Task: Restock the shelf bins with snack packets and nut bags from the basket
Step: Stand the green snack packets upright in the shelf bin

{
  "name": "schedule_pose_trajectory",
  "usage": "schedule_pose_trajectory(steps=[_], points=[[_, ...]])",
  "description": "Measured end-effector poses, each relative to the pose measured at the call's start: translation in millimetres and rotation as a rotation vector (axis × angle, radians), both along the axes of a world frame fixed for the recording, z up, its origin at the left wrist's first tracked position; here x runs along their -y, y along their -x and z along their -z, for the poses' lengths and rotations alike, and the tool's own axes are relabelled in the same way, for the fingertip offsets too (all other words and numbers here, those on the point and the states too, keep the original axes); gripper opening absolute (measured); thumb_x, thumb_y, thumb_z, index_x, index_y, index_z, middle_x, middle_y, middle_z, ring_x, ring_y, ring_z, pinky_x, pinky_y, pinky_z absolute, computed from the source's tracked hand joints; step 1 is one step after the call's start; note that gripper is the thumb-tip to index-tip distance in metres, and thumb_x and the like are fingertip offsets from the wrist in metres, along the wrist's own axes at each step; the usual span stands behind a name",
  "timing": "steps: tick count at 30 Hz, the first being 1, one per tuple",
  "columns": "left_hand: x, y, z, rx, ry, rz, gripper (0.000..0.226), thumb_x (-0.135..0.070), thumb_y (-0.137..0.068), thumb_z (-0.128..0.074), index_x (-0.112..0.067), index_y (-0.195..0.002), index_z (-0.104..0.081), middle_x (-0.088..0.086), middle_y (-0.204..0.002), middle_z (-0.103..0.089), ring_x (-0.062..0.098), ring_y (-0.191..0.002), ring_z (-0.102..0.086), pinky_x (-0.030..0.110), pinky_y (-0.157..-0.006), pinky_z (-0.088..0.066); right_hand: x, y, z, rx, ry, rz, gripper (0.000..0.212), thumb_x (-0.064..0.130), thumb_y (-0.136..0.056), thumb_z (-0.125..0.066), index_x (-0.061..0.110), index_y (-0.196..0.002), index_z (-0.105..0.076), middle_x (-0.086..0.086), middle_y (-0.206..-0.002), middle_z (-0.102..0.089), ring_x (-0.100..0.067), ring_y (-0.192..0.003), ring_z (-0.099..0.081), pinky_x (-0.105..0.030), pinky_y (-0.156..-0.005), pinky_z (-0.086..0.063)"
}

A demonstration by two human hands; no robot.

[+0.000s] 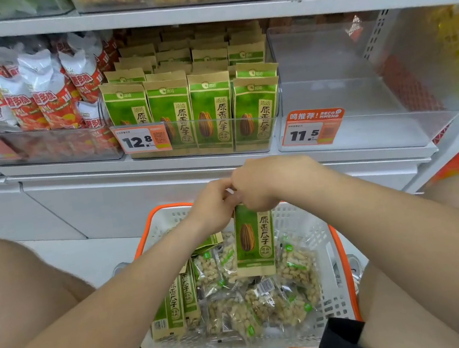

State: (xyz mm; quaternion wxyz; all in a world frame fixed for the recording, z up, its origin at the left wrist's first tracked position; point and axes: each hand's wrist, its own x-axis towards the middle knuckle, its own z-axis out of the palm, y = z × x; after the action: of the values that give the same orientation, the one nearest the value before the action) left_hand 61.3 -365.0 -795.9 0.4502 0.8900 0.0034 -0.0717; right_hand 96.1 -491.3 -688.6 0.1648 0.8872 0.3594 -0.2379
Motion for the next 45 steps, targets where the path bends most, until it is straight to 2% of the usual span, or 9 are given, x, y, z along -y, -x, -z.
schedule_pose_trajectory(steps=[5,10,16,20,26,37,39,42,45], points=[[6,-16,-46,0.123,0.352,-0.354,0.023,-0.019,-0.11,-0.05,-0.021,-0.102,-0.072,0.007,-0.099,-0.076,0.029,-0.097,-0.071,0.051,-0.09,-0.058,11,-22,-20,0.058,-0.368,0.145,0.028,0.033,-0.108,-0.042,0.013,-0.095,-0.056,-0.008,-0.095,-0.061,-0.027,-0.085,-0.057,-0.038,-0.07,-0.047],[5,-17,-97,0.231,0.673,-0.565,0.014,-0.027,-0.106,-0.061,-0.015,-0.114,-0.064,0.011,-0.096,-0.078,0.025,-0.087,-0.077,0.05,-0.083,-0.064,15,-31,-55,-0.033,-0.91,0.407,0.037,0.045,-0.095,-0.07,0.018,-0.071,-0.077,0.002,-0.06,-0.069,-0.007,-0.056,-0.063,-0.025,-0.051,-0.05],[3,-20,-113,0.183,0.236,-0.503,0.067,-0.06,-0.106,-0.038,-0.011,-0.079,-0.074,0.007,-0.077,-0.074,0.026,-0.08,-0.071,0.043,-0.078,-0.055,6,-28,-53,0.052,-1.17,0.605,0.046,0.04,-0.098,-0.069,0.014,-0.061,-0.064,0.0,-0.056,-0.061,-0.019,-0.057,-0.062,-0.031,-0.054,-0.05],[0,-24,-118,0.427,0.077,-0.544,0.059,-0.041,-0.11,-0.043,-0.017,-0.057,-0.052,-0.005,-0.053,-0.053,0.01,-0.052,-0.048,0.033,-0.057,-0.032,4,-25,-52,-0.399,-1.39,0.955,0.032,0.03,-0.105,-0.063,0.005,-0.088,-0.073,-0.012,-0.082,-0.077,-0.015,-0.062,-0.071,-0.026,-0.052,-0.056],[1,-20,-123,0.535,-0.259,-0.56,0.056,-0.057,-0.106,-0.037,-0.023,-0.067,-0.059,-0.008,-0.062,-0.06,0.009,-0.06,-0.055,0.029,-0.052,-0.028,5,-33,-47,-0.295,-1.533,1.157,0.034,0.029,-0.107,-0.058,0.007,-0.085,-0.071,-0.006,-0.073,-0.075,-0.012,-0.051,-0.067,-0.022,-0.045,-0.05],[-15,-28,-141,0.708,0.521,-0.837,0.058,-0.035,-0.111,-0.031,-0.002,-0.08,-0.067,0.006,-0.076,-0.071,0.007,-0.073,-0.063,0.017,-0.074,-0.045,0,-33,-49,-0.734,-1.509,1.146,0.026,0.025,-0.108,-0.057,0.002,-0.119,-0.064,-0.016,-0.094,-0.079,-0.029,-0.079,-0.079,-0.041,-0.061,-0.064],[-20,-32,-143,0.653,0.517,-0.872,0.052,-0.033,-0.11,-0.031,-0.004,-0.086,-0.066,0.002,-0.08,-0.069,0.007,-0.077,-0.061,0.026,-0.079,-0.046,1,-37,-53,-0.63,-1.619,1.084,0.02,0.022,-0.106,-0.06,0.006,-0.117,-0.064,-0.016,-0.098,-0.079,-0.028,-0.084,-0.079,-0.045,-0.065,-0.065],[-27,-39,-133,0.48,0.402,-0.872,0.031,-0.027,-0.107,-0.036,-0.02,-0.095,-0.064,-0.005,-0.095,-0.066,0.016,-0.094,-0.065,0.034,-0.083,-0.05,8,-49,-58,-0.023,-1.77,0.751,0.009,0.026,-0.103,-0.063,0.018,-0.107,-0.067,-0.003,-0.095,-0.078,-0.02,-0.087,-0.077,-0.048,-0.075,-0.064],[-27,-40,-123,0.366,0.344,-0.804,0.025,-0.009,-0.099,-0.045,-0.025,-0.104,-0.064,-0.003,-0.111,-0.066,0.022,-0.105,-0.065,0.039,-0.092,-0.053,13,-53,-66,0.394,-1.696,0.418,0.01,0.024,-0.103,-0.063,0.022,-0.112,-0.068,0.017,-0.094,-0.072,0.002,-0.091,-0.067,-0.023,-0.082,-0.054]])
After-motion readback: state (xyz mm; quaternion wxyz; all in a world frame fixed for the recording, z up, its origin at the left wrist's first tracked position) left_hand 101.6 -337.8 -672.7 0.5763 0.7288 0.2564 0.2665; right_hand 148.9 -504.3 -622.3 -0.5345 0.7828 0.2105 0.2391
